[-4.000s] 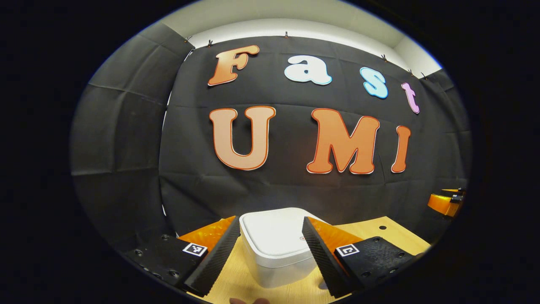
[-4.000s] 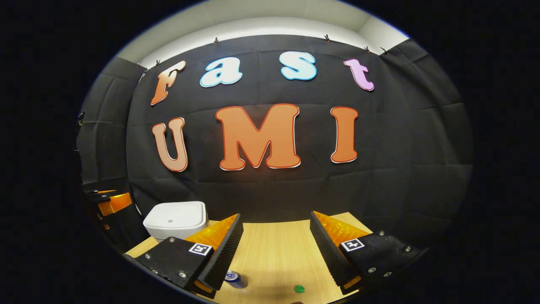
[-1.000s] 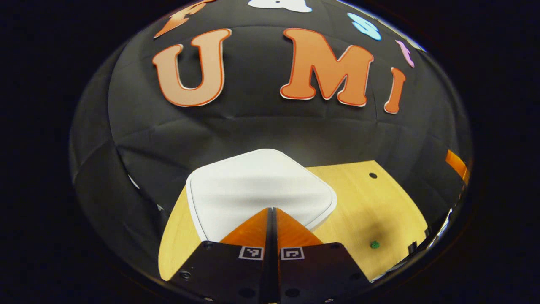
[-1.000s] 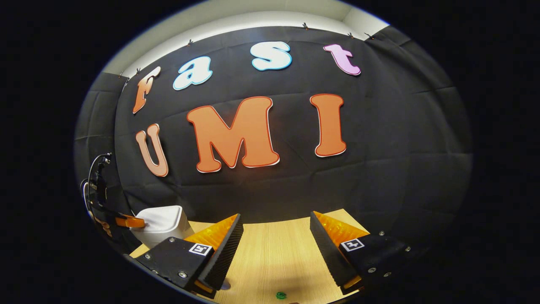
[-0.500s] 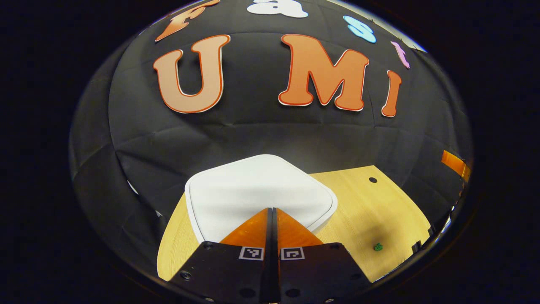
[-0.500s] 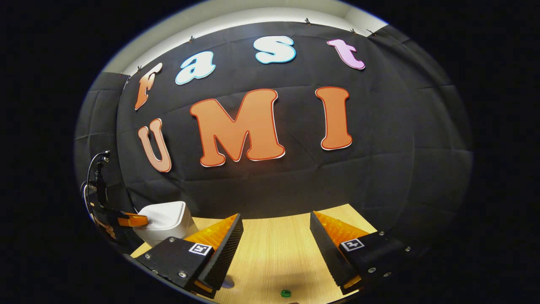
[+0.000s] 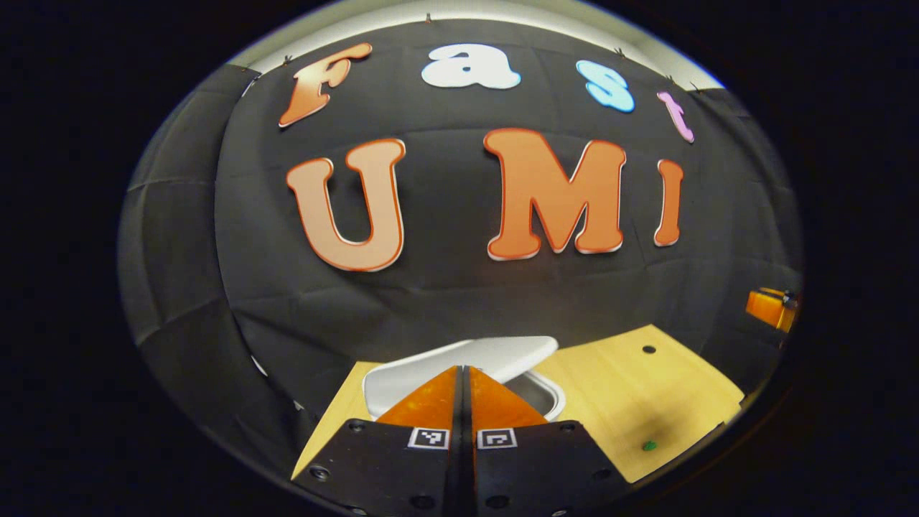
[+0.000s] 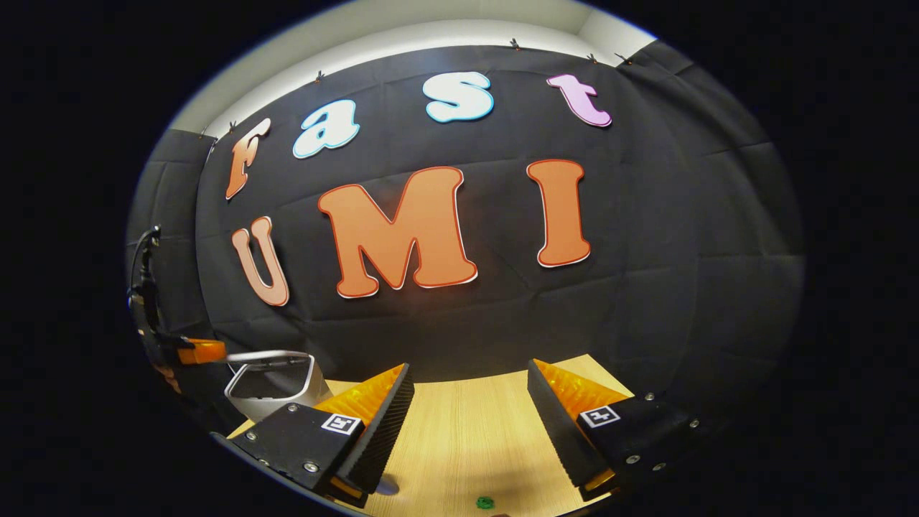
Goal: Press the lid of the desktop garbage bin to open it, pick up the crumpled paper on the desktop and throw it into the bin, then pick up the pop can on the desktop and drop it into the bin, and finally close the garbage bin lid.
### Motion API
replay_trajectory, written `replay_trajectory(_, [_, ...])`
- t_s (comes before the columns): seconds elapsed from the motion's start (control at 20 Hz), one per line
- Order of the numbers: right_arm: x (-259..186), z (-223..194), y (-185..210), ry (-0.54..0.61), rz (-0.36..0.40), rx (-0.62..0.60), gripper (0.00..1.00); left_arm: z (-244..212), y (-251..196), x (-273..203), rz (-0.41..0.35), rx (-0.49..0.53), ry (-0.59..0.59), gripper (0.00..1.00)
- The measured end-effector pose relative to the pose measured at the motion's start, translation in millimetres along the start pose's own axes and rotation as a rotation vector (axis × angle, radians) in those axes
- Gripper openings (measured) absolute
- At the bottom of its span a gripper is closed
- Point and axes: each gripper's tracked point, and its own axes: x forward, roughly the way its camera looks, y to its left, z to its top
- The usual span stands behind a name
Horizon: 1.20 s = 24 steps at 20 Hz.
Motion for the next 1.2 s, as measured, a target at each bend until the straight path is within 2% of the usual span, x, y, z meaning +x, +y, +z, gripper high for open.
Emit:
replay_trajectory(0.15, [-2.7,4.8,-3.5,-0.013,-0.007,0.003,0.95,10.8,-2.2,-15.5,0.004,-0.043,-0.045,0.0])
replay_trajectory(0.2, [-3.2,6.2,-4.4,-0.017,-0.007,0.001,1.0,16.4,-4.2,-19.7,0.0,-0.056,-0.065,0.0])
replay_trajectory(0.3, [-4.7,7.2,-5.6,-0.016,-0.003,-0.001,1.0,19.4,-3.3,-25.6,0.009,-0.064,-0.081,0.0])
replay_trajectory(0.75, [-7.1,6.2,-8.7,-0.005,0.012,0.006,1.0,13.4,15.3,-29.0,0.108,-0.089,-0.089,0.0])
replay_trajectory(1.05, [-4.3,7.7,-5.2,-0.004,0.024,0.016,1.0,16.0,6.2,-27.4,0.071,-0.106,-0.112,0.01])
replay_trajectory(1.15, [-2.8,8.6,-3.7,-0.005,0.03,0.013,1.0,15.8,8.7,-28.9,0.077,-0.103,-0.12,0.06])
replay_trajectory(1.2, [-2.1,8.9,-3.4,-0.005,0.028,0.013,1.0,18.7,12.0,-29.9,0.094,-0.1,-0.127,0.22])
